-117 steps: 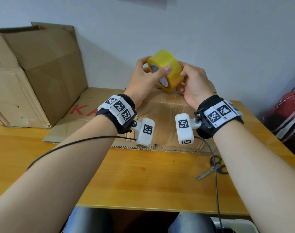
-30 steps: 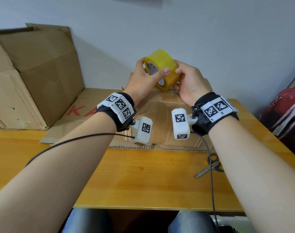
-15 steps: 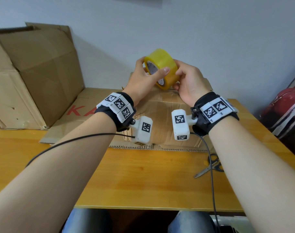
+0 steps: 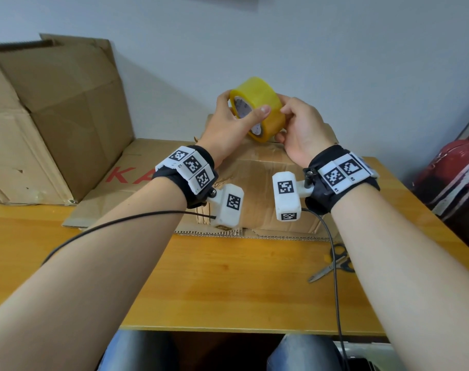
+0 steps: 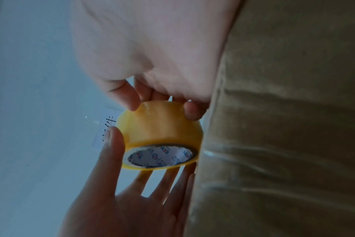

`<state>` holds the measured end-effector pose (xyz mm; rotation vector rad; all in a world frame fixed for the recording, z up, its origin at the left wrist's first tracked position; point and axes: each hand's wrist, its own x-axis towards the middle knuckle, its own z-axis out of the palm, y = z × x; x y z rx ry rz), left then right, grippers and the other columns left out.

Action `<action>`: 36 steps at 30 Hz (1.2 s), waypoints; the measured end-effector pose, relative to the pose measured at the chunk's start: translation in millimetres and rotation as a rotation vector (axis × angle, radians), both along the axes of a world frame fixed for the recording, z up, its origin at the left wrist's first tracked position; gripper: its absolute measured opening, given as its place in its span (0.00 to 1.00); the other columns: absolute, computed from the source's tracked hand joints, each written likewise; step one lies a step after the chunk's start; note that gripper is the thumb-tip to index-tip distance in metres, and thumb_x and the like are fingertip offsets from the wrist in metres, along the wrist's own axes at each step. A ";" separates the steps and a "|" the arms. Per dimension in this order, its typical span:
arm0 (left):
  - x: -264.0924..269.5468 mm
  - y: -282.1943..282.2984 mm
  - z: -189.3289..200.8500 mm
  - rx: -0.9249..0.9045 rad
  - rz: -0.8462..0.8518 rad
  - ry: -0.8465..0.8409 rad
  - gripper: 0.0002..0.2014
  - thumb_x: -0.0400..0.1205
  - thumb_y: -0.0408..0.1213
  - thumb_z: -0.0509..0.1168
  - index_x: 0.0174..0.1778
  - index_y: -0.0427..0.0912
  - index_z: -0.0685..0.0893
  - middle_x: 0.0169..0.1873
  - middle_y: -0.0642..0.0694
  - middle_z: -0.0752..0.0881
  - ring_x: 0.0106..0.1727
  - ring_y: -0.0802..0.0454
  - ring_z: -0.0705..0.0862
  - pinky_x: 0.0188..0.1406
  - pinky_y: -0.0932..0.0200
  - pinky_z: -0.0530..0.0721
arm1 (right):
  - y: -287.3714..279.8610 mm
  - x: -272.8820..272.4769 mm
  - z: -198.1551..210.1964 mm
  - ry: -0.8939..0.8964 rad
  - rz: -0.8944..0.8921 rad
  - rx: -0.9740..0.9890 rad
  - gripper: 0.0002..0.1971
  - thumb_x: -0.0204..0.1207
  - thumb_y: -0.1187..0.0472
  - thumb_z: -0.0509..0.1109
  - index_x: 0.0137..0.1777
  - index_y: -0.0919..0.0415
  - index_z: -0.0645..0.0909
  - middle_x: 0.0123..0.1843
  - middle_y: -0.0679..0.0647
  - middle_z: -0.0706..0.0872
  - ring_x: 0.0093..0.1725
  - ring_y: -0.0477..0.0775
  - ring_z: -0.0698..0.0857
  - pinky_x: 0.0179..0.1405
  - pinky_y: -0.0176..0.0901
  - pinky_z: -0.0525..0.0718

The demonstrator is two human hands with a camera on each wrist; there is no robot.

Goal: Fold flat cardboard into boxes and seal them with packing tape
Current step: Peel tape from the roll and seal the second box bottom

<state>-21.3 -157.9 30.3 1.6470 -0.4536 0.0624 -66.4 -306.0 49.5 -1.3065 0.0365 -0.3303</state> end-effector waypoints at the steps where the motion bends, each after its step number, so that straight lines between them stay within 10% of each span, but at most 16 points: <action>1: -0.2 -0.1 0.1 0.001 -0.004 0.001 0.56 0.60 0.70 0.77 0.81 0.52 0.64 0.65 0.50 0.85 0.64 0.52 0.87 0.67 0.46 0.85 | 0.3 0.1 0.3 0.006 0.000 0.006 0.23 0.77 0.66 0.55 0.65 0.60 0.87 0.56 0.61 0.85 0.38 0.51 0.81 0.26 0.40 0.71; 10: -0.2 0.1 0.6 0.009 -0.007 0.007 0.55 0.60 0.70 0.77 0.81 0.53 0.63 0.64 0.50 0.86 0.63 0.52 0.87 0.67 0.46 0.85 | -0.6 -0.8 -1.4 -0.008 -0.035 -0.115 0.34 0.61 0.76 0.55 0.63 0.59 0.89 0.47 0.64 0.84 0.41 0.60 0.79 0.32 0.43 0.73; 16: -0.9 0.8 1.6 -0.012 -0.017 0.015 0.56 0.60 0.70 0.77 0.82 0.51 0.63 0.64 0.49 0.86 0.63 0.52 0.87 0.66 0.47 0.85 | -0.5 0.9 -0.9 0.007 -0.013 -0.007 0.23 0.73 0.60 0.60 0.64 0.60 0.88 0.51 0.60 0.86 0.37 0.51 0.81 0.26 0.41 0.69; 31: -4.1 1.9 2.1 0.010 -0.002 0.015 0.54 0.62 0.71 0.76 0.81 0.53 0.63 0.64 0.51 0.86 0.63 0.52 0.87 0.66 0.46 0.85 | 4.2 -8.2 0.1 -0.009 -0.075 -0.184 0.36 0.57 0.77 0.55 0.62 0.58 0.90 0.47 0.66 0.86 0.43 0.62 0.78 0.31 0.43 0.72; 36: -8.0 6.2 9.6 -0.128 -0.013 0.092 0.42 0.73 0.64 0.74 0.79 0.50 0.66 0.60 0.46 0.88 0.57 0.50 0.90 0.56 0.52 0.88 | 10.8 -17.7 7.9 -0.051 -0.076 -0.244 0.21 0.67 0.67 0.67 0.56 0.53 0.92 0.50 0.58 0.91 0.51 0.57 0.83 0.41 0.46 0.75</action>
